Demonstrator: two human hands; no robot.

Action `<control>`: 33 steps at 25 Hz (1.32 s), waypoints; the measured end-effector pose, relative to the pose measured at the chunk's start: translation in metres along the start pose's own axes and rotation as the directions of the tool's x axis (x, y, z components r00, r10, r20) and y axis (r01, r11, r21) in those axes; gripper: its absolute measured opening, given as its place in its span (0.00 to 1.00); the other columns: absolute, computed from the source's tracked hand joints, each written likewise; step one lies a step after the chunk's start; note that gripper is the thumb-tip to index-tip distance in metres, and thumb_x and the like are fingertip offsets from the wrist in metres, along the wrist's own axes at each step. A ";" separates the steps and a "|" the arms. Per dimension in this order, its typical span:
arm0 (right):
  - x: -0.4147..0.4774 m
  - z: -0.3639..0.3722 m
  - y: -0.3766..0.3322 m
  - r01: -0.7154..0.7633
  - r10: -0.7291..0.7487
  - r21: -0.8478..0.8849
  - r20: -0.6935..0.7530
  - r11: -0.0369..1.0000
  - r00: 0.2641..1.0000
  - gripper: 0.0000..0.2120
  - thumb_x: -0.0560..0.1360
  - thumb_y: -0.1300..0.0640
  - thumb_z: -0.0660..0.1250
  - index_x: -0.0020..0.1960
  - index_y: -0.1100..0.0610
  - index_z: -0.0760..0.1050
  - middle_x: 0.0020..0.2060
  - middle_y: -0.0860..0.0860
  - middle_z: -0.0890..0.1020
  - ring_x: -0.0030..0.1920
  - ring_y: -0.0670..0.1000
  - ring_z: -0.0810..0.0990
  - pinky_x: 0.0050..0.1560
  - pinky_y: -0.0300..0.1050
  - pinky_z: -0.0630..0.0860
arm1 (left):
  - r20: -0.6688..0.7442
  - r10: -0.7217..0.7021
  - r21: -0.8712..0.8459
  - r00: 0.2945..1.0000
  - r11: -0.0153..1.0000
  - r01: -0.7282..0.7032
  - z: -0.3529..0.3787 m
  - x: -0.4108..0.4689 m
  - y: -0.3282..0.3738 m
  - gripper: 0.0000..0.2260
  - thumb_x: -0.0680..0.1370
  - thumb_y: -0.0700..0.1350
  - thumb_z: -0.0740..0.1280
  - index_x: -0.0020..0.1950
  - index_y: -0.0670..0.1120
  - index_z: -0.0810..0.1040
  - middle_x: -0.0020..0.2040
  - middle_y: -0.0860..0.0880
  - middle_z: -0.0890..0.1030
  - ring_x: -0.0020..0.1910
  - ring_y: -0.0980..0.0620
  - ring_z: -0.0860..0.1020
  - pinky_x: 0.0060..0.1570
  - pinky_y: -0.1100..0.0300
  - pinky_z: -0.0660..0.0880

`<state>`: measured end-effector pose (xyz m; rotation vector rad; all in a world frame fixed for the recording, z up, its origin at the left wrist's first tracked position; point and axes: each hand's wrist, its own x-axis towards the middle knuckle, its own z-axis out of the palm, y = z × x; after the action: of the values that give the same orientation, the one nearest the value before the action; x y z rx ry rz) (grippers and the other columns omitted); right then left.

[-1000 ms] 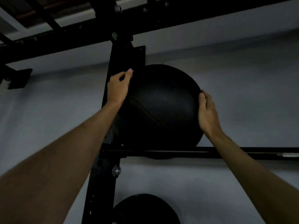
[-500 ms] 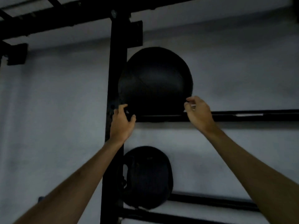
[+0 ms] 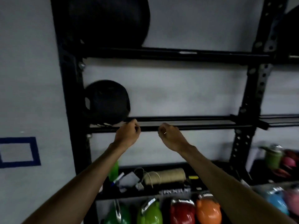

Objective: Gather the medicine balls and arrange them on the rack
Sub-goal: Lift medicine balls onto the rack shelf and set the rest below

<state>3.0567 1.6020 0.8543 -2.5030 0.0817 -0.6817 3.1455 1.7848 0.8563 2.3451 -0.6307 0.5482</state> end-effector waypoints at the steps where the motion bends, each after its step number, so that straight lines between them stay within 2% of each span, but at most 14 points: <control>1: -0.023 0.003 0.019 -0.046 0.047 -0.010 0.031 0.999 0.998 0.08 0.79 0.54 0.62 0.54 0.55 0.78 0.48 0.53 0.85 0.52 0.56 0.82 0.50 0.49 0.78 | 0.064 -0.007 -0.010 0.998 1.000 0.008 0.023 -0.019 0.006 0.05 0.79 0.48 0.64 0.51 0.49 0.77 0.50 0.47 0.83 0.53 0.42 0.80 0.48 0.52 0.76; 7: -0.149 0.029 0.146 -0.258 0.269 -0.083 0.174 0.963 0.947 0.10 0.79 0.57 0.62 0.55 0.59 0.79 0.50 0.60 0.85 0.54 0.64 0.81 0.50 0.52 0.76 | 0.419 -0.019 -0.009 0.908 1.000 0.024 0.164 -0.125 0.043 0.07 0.78 0.46 0.63 0.48 0.46 0.80 0.49 0.43 0.84 0.51 0.41 0.82 0.48 0.52 0.77; 9: -0.184 0.036 0.197 -0.319 0.332 -0.094 0.228 0.943 0.915 0.10 0.80 0.58 0.61 0.56 0.62 0.78 0.51 0.62 0.84 0.54 0.64 0.81 0.51 0.53 0.75 | 0.525 -0.028 -0.011 0.850 0.999 0.039 0.213 -0.157 0.057 0.08 0.79 0.46 0.63 0.49 0.45 0.80 0.50 0.41 0.84 0.53 0.41 0.82 0.48 0.52 0.77; 11: -0.217 0.037 0.251 -0.390 0.403 -0.103 0.278 0.915 0.872 0.10 0.80 0.58 0.61 0.55 0.63 0.78 0.51 0.63 0.84 0.53 0.64 0.81 0.51 0.55 0.76 | 0.624 -0.081 0.017 0.777 0.996 0.090 0.262 -0.191 0.071 0.08 0.79 0.45 0.63 0.48 0.45 0.80 0.50 0.42 0.85 0.52 0.42 0.82 0.44 0.56 0.74; 13: -0.250 0.036 0.304 -0.468 0.478 -0.116 0.332 0.876 0.813 0.10 0.80 0.57 0.61 0.55 0.60 0.78 0.49 0.62 0.84 0.52 0.64 0.82 0.49 0.55 0.78 | 0.691 -0.145 0.040 0.708 0.986 0.162 0.309 -0.223 0.087 0.07 0.79 0.44 0.64 0.50 0.43 0.80 0.51 0.43 0.84 0.53 0.44 0.82 0.47 0.56 0.75; 18: -0.332 0.032 0.440 -0.605 0.605 -0.172 0.469 0.777 0.643 0.13 0.79 0.53 0.61 0.59 0.55 0.78 0.54 0.59 0.84 0.57 0.60 0.81 0.57 0.52 0.77 | 0.804 -0.267 0.149 0.531 0.955 0.255 0.431 -0.293 0.136 0.11 0.81 0.45 0.64 0.58 0.42 0.79 0.58 0.42 0.82 0.59 0.43 0.80 0.58 0.52 0.75; 21: -0.377 0.043 0.509 -0.663 0.640 -0.190 0.545 0.724 0.542 0.12 0.80 0.53 0.60 0.58 0.54 0.77 0.51 0.57 0.84 0.54 0.60 0.82 0.53 0.53 0.78 | 0.851 -0.333 0.206 0.405 0.923 0.324 0.501 -0.337 0.153 0.10 0.81 0.45 0.62 0.57 0.42 0.79 0.55 0.42 0.83 0.56 0.42 0.80 0.56 0.51 0.76; 24: -0.425 0.071 0.562 -0.709 0.675 -0.229 0.590 0.667 0.444 0.12 0.80 0.53 0.60 0.60 0.56 0.76 0.54 0.57 0.83 0.57 0.61 0.80 0.54 0.51 0.76 | 0.871 -0.402 0.276 0.282 0.876 0.396 0.557 -0.386 0.147 0.09 0.80 0.45 0.63 0.55 0.43 0.79 0.52 0.44 0.83 0.53 0.44 0.81 0.55 0.50 0.77; 28: -0.506 0.144 0.637 -0.815 0.721 -0.274 0.654 0.510 0.231 0.15 0.80 0.51 0.61 0.60 0.59 0.76 0.54 0.58 0.82 0.57 0.61 0.79 0.49 0.47 0.70 | 0.888 -0.457 0.384 0.047 0.796 0.467 0.651 -0.465 0.104 0.13 0.81 0.51 0.65 0.62 0.45 0.75 0.55 0.44 0.80 0.53 0.46 0.79 0.54 0.51 0.76; 29: -0.525 0.167 0.657 -0.847 0.733 -0.279 0.658 0.452 0.174 0.14 0.80 0.49 0.61 0.57 0.59 0.77 0.52 0.58 0.81 0.55 0.59 0.79 0.48 0.47 0.69 | 0.886 -0.463 0.395 0.015 0.772 0.498 0.679 -0.484 0.088 0.16 0.81 0.53 0.65 0.65 0.46 0.73 0.57 0.44 0.79 0.54 0.46 0.78 0.55 0.52 0.75; 31: -0.560 0.213 0.694 -0.911 0.764 -0.248 0.637 0.329 0.102 0.14 0.80 0.49 0.63 0.40 0.56 0.73 0.39 0.56 0.77 0.41 0.55 0.75 0.44 0.46 0.66 | 0.874 -0.485 0.410 -0.024 0.713 0.569 0.730 -0.515 0.058 0.23 0.79 0.57 0.67 0.69 0.47 0.70 0.62 0.44 0.76 0.57 0.46 0.76 0.56 0.53 0.73; 32: -0.579 0.241 0.717 -0.943 0.783 -0.216 0.619 0.254 0.069 0.17 0.81 0.49 0.64 0.36 0.55 0.69 0.34 0.54 0.73 0.36 0.53 0.72 0.41 0.46 0.65 | 0.867 -0.497 0.419 -0.049 0.672 0.611 0.760 -0.532 0.040 0.25 0.78 0.58 0.68 0.71 0.48 0.69 0.65 0.44 0.74 0.59 0.46 0.75 0.57 0.53 0.72; 33: -0.598 0.266 0.737 -0.970 0.798 -0.185 0.602 0.157 0.014 0.17 0.81 0.49 0.64 0.38 0.56 0.70 0.36 0.54 0.73 0.37 0.52 0.72 0.41 0.45 0.65 | 0.856 -0.512 0.431 -0.076 0.623 0.653 0.789 -0.548 0.022 0.28 0.77 0.60 0.68 0.73 0.50 0.67 0.68 0.44 0.72 0.62 0.45 0.74 0.57 0.53 0.72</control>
<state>2.7249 1.2177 0.0092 -1.6204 1.1954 0.6577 2.8682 1.4015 0.0200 2.2506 0.0515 -1.4986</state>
